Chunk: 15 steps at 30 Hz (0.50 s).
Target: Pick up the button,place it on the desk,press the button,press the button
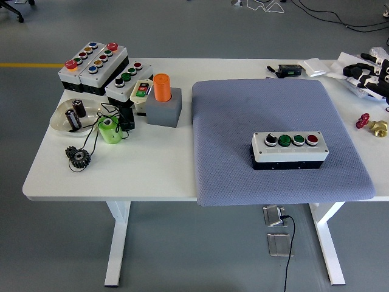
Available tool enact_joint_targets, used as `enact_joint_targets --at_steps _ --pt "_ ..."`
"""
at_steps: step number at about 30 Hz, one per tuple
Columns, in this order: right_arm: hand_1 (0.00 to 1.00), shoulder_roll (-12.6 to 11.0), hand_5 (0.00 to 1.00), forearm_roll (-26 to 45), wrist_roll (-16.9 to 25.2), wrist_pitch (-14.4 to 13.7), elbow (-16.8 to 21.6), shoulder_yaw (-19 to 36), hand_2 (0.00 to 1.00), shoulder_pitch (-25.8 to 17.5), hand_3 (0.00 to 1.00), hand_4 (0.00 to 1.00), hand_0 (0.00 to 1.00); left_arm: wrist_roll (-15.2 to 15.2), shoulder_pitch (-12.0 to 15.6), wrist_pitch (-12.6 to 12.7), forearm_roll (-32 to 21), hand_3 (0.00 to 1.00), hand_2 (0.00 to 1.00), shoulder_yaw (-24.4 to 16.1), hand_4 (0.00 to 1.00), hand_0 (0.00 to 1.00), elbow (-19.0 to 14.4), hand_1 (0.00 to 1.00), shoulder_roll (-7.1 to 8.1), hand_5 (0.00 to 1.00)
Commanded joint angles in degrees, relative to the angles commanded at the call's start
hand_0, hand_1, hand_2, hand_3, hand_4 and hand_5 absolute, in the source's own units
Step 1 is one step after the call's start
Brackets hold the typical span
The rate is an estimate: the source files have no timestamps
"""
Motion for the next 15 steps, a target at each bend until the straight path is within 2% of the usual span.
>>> enact_joint_targets --at_steps 1,15 --pt "0.868 0.02 0.320 0.52 0.07 -0.08 -0.08 0.10 0.941 0.02 0.959 0.699 0.861 0.03 -0.02 0.02 0.10 0.502 0.725 -0.14 0.314 0.654 0.00 0.702 0.00 0.966" --pt "0.859 0.12 0.337 6.31 0.94 -0.83 -0.92 0.04 0.925 -0.03 0.953 0.692 0.860 0.10 -0.22 0.07 -0.15 0.502 0.725 0.07 0.313 0.654 0.00 0.702 0.01 0.965"
